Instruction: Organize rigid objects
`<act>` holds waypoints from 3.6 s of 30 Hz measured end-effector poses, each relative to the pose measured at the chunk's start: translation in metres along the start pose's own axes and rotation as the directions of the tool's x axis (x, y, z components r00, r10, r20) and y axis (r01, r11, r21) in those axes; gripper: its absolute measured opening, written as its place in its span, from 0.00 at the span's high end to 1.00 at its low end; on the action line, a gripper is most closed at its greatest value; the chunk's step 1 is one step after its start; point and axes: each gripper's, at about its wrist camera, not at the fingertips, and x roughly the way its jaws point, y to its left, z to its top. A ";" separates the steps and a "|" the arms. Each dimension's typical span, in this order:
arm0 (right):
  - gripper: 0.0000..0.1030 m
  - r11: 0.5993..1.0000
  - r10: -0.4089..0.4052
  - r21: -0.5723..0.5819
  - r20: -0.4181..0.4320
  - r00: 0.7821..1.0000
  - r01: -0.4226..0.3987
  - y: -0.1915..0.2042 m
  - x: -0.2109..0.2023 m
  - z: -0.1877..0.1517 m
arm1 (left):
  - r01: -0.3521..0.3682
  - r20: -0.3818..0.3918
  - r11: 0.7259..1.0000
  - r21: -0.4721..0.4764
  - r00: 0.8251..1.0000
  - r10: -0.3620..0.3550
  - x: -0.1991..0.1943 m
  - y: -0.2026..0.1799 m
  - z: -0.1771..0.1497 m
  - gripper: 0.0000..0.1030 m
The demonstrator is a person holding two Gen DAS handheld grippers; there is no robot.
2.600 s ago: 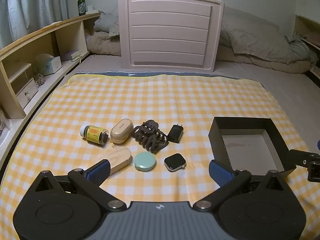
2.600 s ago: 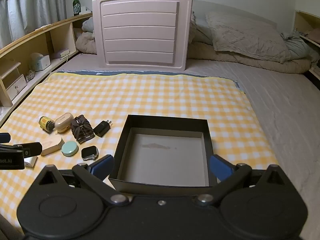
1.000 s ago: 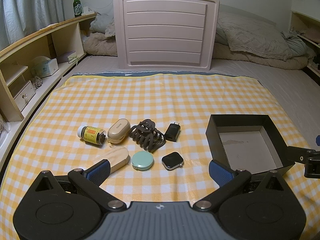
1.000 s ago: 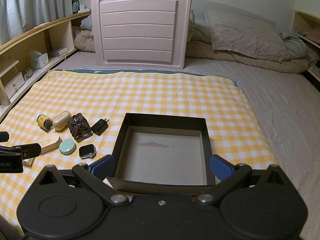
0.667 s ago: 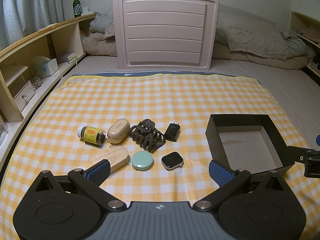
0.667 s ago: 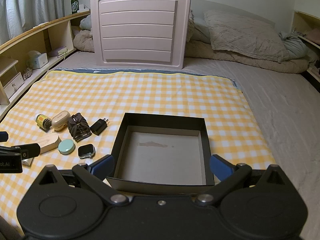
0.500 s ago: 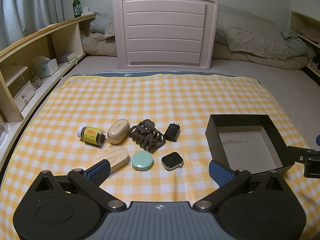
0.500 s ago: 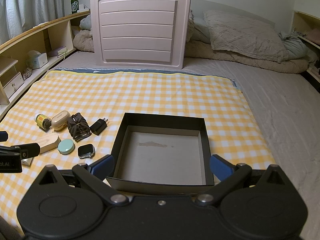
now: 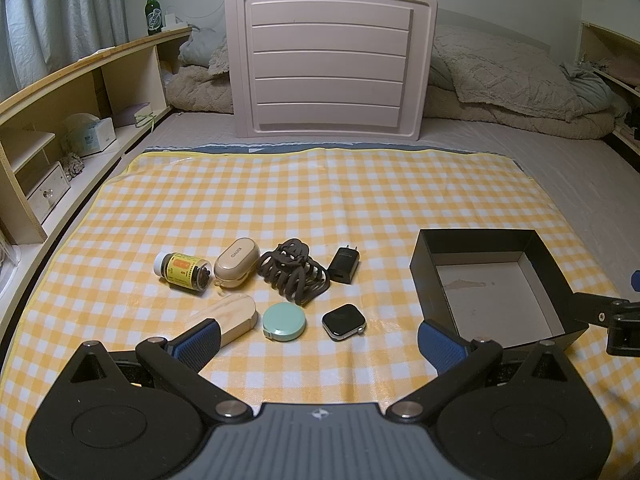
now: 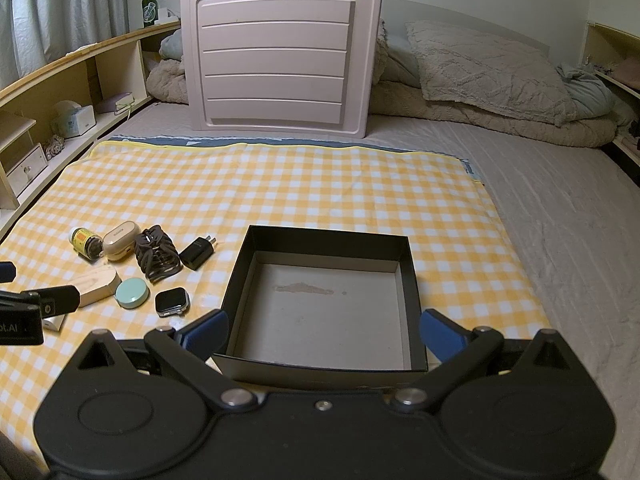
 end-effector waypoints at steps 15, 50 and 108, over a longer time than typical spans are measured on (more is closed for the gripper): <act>0.00 1.000 0.000 -0.001 -0.001 1.000 0.000 0.000 0.001 0.000 | 0.000 0.000 1.000 -0.001 1.000 0.000 0.000 0.000 0.000 0.00; 0.00 1.000 0.002 0.000 0.017 1.000 -0.002 -0.006 -0.004 -0.003 | 0.002 0.022 1.000 -0.005 1.000 -0.001 -0.012 -0.008 0.003 0.00; 0.96 1.000 -0.018 0.014 -0.410 0.912 0.026 -0.094 0.165 0.002 | -0.061 -0.088 0.995 -0.084 0.995 0.054 0.069 0.123 0.019 0.00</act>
